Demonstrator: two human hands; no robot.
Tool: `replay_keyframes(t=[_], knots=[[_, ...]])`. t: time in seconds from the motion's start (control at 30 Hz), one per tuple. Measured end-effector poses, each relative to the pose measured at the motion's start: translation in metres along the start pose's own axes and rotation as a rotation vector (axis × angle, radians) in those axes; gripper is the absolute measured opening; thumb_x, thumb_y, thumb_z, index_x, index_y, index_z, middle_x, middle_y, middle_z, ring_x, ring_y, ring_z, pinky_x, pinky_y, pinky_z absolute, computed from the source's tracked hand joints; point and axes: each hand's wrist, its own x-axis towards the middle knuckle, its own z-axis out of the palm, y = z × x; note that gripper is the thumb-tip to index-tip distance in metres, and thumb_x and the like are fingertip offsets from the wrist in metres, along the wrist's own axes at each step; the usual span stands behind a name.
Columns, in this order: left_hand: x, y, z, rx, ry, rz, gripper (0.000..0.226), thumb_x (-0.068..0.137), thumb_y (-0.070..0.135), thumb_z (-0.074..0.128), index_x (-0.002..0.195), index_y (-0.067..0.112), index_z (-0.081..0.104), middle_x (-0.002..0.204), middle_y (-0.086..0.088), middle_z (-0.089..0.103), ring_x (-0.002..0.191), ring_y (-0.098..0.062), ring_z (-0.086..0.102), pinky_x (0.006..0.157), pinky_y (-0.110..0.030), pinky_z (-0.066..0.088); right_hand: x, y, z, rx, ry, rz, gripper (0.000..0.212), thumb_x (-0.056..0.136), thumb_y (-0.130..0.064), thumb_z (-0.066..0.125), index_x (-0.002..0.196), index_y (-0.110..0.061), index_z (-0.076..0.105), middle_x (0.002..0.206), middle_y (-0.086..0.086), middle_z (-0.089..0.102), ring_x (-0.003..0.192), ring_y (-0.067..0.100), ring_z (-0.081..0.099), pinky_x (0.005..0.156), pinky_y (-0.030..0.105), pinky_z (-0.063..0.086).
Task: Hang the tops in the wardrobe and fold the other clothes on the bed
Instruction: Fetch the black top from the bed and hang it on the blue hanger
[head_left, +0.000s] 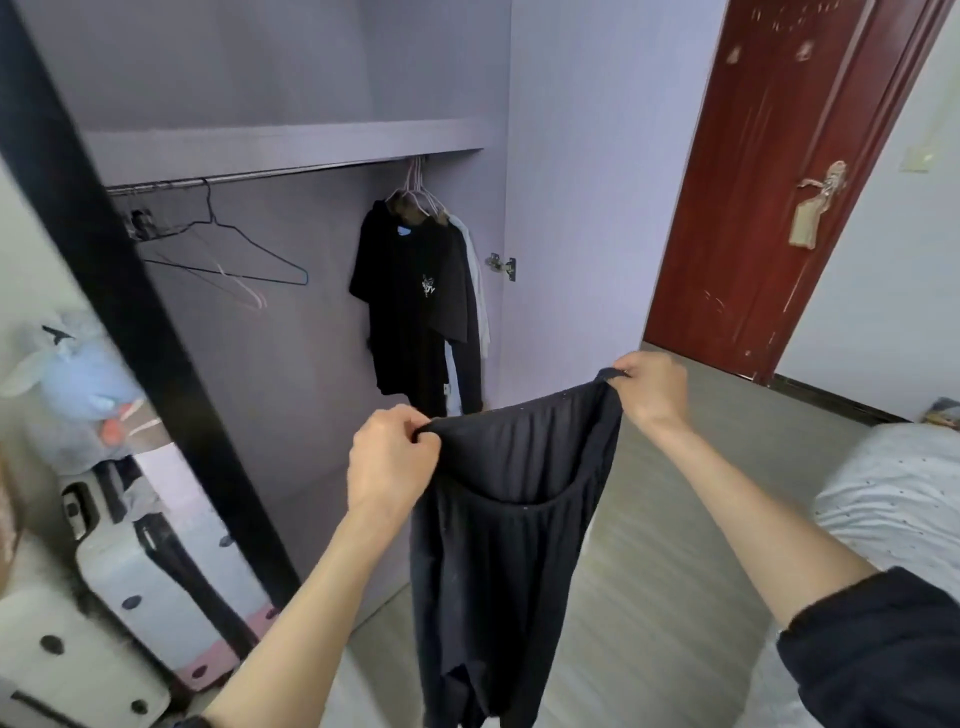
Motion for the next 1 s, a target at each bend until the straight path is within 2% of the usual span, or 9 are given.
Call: replay_keyframes(t=[0.1, 0.27, 0.4, 0.53, 0.6, 0.67, 0.77, 0.87, 1.0], knots=[[0.055, -0.005, 0.018, 0.042, 0.158, -0.062, 0.018, 0.085, 0.012, 0.052, 0.094, 0.019, 0.065, 0.101, -0.002, 0.060, 0.089, -0.022, 0.056, 0.078, -0.034, 0.046, 0.046, 0.014, 0.029, -0.064, -0.113, -0.064, 0.019, 0.080, 0.002, 0.057, 0.085, -0.008, 0.073, 0.092, 0.012, 0.071, 0.090, 0.027, 0.065, 0.080, 0.029, 0.050], [0.147, -0.013, 0.045, 0.116, 0.357, -0.235, 0.013, 0.086, 0.011, 0.054, 0.094, 0.015, 0.064, 0.102, -0.006, 0.055, 0.078, -0.019, 0.043, 0.072, -0.031, 0.035, 0.137, 0.024, 0.085, -0.251, -0.447, -0.192, 0.025, 0.088, -0.004, 0.053, 0.099, -0.015, 0.072, 0.106, 0.001, 0.070, 0.101, 0.022, 0.062, 0.086, 0.027, 0.046], [0.193, -0.029, 0.045, 0.152, 0.422, -0.308, 0.013, 0.089, 0.014, 0.053, 0.100, 0.013, 0.061, 0.106, -0.008, 0.053, 0.077, -0.022, 0.045, 0.071, -0.033, 0.038, 0.186, 0.009, 0.116, -0.287, -0.747, -0.200, 0.029, 0.086, -0.002, 0.050, 0.097, -0.019, 0.070, 0.102, -0.001, 0.068, 0.100, 0.020, 0.060, 0.090, 0.033, 0.048], [0.241, -0.055, 0.039, 0.171, 0.526, -0.350, 0.013, 0.090, 0.017, 0.053, 0.101, 0.012, 0.056, 0.103, -0.007, 0.052, 0.076, -0.025, 0.048, 0.071, -0.035, 0.042, 0.224, -0.026, 0.175, -0.248, -0.850, -0.317, 0.037, 0.085, 0.004, 0.045, 0.101, -0.017, 0.069, 0.095, -0.006, 0.062, 0.093, 0.015, 0.058, 0.084, 0.028, 0.047], [0.274, -0.073, 0.032, 0.043, 0.545, -0.398, 0.013, 0.091, 0.016, 0.053, 0.100, 0.008, 0.057, 0.091, -0.005, 0.058, 0.076, -0.025, 0.055, 0.072, -0.035, 0.048, 0.243, -0.048, 0.213, -0.200, -0.879, -0.369, 0.036, 0.085, 0.003, 0.045, 0.101, -0.019, 0.070, 0.096, -0.005, 0.064, 0.094, 0.015, 0.059, 0.084, 0.029, 0.048], [0.303, -0.087, 0.025, -0.285, 0.545, -0.517, 0.012, 0.092, 0.011, 0.052, 0.100, 0.004, 0.057, 0.081, -0.004, 0.059, 0.069, -0.022, 0.060, 0.067, -0.032, 0.055, 0.257, -0.068, 0.244, -0.173, -0.907, -0.405, 0.034, 0.085, 0.000, 0.047, 0.099, -0.020, 0.070, 0.097, -0.003, 0.066, 0.094, 0.015, 0.060, 0.084, 0.029, 0.049], [0.346, -0.108, 0.014, -0.625, 0.514, -0.638, 0.008, 0.093, 0.003, 0.052, 0.086, 0.003, 0.056, 0.077, -0.008, 0.058, 0.066, -0.015, 0.059, 0.063, -0.027, 0.053, 0.280, -0.091, 0.290, -0.150, -0.930, -0.450, 0.031, 0.085, -0.001, 0.050, 0.101, -0.018, 0.070, 0.098, -0.001, 0.067, 0.095, 0.015, 0.060, 0.088, 0.031, 0.049], [0.380, -0.117, 0.004, -0.736, 0.427, -0.664, 0.015, 0.092, -0.001, 0.051, 0.079, 0.007, 0.054, 0.079, -0.011, 0.060, 0.070, -0.017, 0.060, 0.074, -0.034, 0.052, 0.299, -0.111, 0.324, -0.174, -0.982, -0.505, 0.027, 0.085, 0.000, 0.050, 0.100, -0.010, 0.070, 0.098, 0.005, 0.067, 0.095, 0.019, 0.060, 0.088, 0.032, 0.049], [0.413, -0.121, -0.009, -0.602, 0.385, -0.593, 0.010, 0.089, 0.003, 0.055, 0.083, 0.009, 0.058, 0.080, -0.008, 0.062, 0.069, -0.017, 0.061, 0.052, -0.022, 0.049, 0.322, -0.136, 0.366, -0.299, -1.083, -0.515, 0.020, 0.088, -0.003, 0.051, 0.100, -0.003, 0.067, 0.089, 0.007, 0.060, 0.090, 0.022, 0.057, 0.071, 0.025, 0.043]])
